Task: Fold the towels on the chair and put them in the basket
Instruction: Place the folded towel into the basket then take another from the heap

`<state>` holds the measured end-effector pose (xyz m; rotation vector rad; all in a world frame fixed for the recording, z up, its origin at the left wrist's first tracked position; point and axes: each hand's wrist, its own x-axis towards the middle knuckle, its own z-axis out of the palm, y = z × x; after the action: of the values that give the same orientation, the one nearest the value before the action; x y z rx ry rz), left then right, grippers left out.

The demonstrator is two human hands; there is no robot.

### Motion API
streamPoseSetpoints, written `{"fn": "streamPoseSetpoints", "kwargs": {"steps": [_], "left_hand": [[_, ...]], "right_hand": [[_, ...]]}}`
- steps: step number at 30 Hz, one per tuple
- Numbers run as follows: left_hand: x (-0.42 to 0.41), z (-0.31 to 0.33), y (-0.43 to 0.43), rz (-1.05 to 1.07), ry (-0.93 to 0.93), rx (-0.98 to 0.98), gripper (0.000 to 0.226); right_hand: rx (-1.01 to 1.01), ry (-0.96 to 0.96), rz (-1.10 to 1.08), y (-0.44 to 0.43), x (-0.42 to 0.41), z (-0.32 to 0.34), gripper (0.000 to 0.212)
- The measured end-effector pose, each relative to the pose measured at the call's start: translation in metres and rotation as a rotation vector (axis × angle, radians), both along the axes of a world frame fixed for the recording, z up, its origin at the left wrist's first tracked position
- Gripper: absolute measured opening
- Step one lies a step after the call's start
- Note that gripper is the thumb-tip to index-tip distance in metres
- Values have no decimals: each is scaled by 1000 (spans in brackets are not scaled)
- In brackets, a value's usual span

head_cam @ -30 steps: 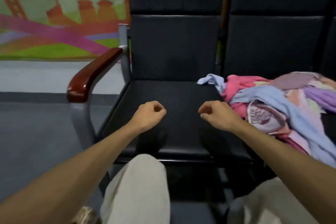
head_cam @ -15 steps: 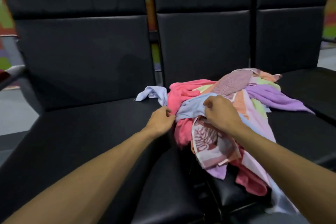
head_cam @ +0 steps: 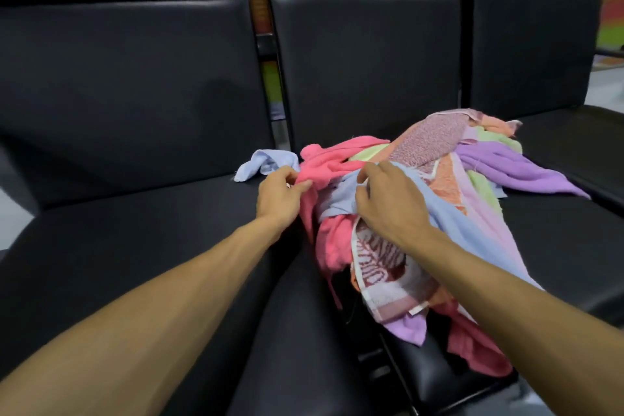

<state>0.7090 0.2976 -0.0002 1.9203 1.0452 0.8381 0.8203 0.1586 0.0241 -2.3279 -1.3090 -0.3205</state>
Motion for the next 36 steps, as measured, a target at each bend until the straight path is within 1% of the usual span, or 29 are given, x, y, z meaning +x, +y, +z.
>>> {"fn": "streamPoseSetpoints", "kwargs": {"steps": [2, 3, 5, 7, 8, 9, 10, 11, 13, 14, 15, 17, 18, 21, 22, 23, 24, 25, 26, 27, 29, 30, 31, 32, 33, 34, 35, 36], "left_hand": [[-13, 19, -9, -68, -146, -15, 15], [-19, 31, -14, -107, -216, -45, 17], [-32, 55, -24, -165, -328, -112, 21], [-50, 76, -31, -193, -408, -179, 20], [-61, 85, -33, -192, -435, -211, 18], [-74, 93, -34, -187, -449, -240, 15], [-87, 99, -35, -181, -450, -259, 12], [-102, 104, -36, -177, -447, -275, 9], [-134, 106, -37, -166, -449, -315, 4], [-150, 106, -38, -159, -456, -341, 3], [-166, 105, -39, -153, -463, -367, 3], [-198, 104, -41, -145, -482, -403, 12], [-213, 103, -41, -133, -508, -422, 18], [-254, 98, -36, -97, -655, -499, 29], [-265, 94, -34, -87, -671, -527, 31], [-274, 88, -33, -73, -648, -550, 34], [-281, 79, -34, -46, -583, -555, 39], [-284, 67, -36, -7, -503, -545, 48], [-287, 53, -40, 30, -421, -517, 57], [-290, 38, -43, 60, -336, -473, 63], [-295, 11, -47, 31, -89, -329, 69], [-296, 3, -46, -7, 35, -259, 65], [-298, 1, -45, -26, 118, -196, 58], [-300, 1, -42, -28, 158, -152, 46], [-302, 3, -40, -16, 175, -116, 30], [-304, 4, -37, 6, 170, -103, 15], [-308, 5, -34, 23, 142, -128, 6], [-310, 5, -33, 33, 94, -176, 5]], "right_hand": [[66, 133, 61, 4, -16, 7, 17], [95, 254, 71, 8, -25, 14, 23], [114, 578, 33, 20, -38, 24, 42], [174, 986, 7, 30, -52, 34, 72], [241, 1187, 7, 35, -56, 35, 82], [302, 1326, 17, 37, -61, 39, 83], [342, 1413, 38, 38, -68, 43, 77], [353, 1447, 63, 39, -75, 49, 66], [342, 1437, 173, 40, -95, 57, 32], [328, 1429, 258, 42, -109, 61, 20], [311, 1398, 310, 45, -123, 63, 16], [267, 1342, 345, 51, -153, 67, 19], [276, 1340, 367, 53, -167, 70, 21], [418, 1392, 456, 55, -200, 83, 21], [431, 1373, 471, 56, -206, 81, 20], [414, 1305, 472, 57, -210, 76, 20], [377, 1167, 451, 56, -213, 67, 20], [330, 972, 435, 54, -211, 56, 21], [270, 785, 436, 51, -209, 45, 22], [210, 655, 444, 45, -209, 32, 21], [127, 488, 445, 32, -211, 10, 18], [104, 425, 413, 28, -210, -1, 22], [93, 400, 378, 25, -208, -9, 27], [100, 434, 342, 26, -205, -15, 31], [136, 528, 314, 28, -205, -15, 34], [194, 676, 288, 32, -206, -14, 37], [257, 856, 263, 36, -207, -12, 39], [324, 1044, 246, 41, -209, -10, 38]]}}
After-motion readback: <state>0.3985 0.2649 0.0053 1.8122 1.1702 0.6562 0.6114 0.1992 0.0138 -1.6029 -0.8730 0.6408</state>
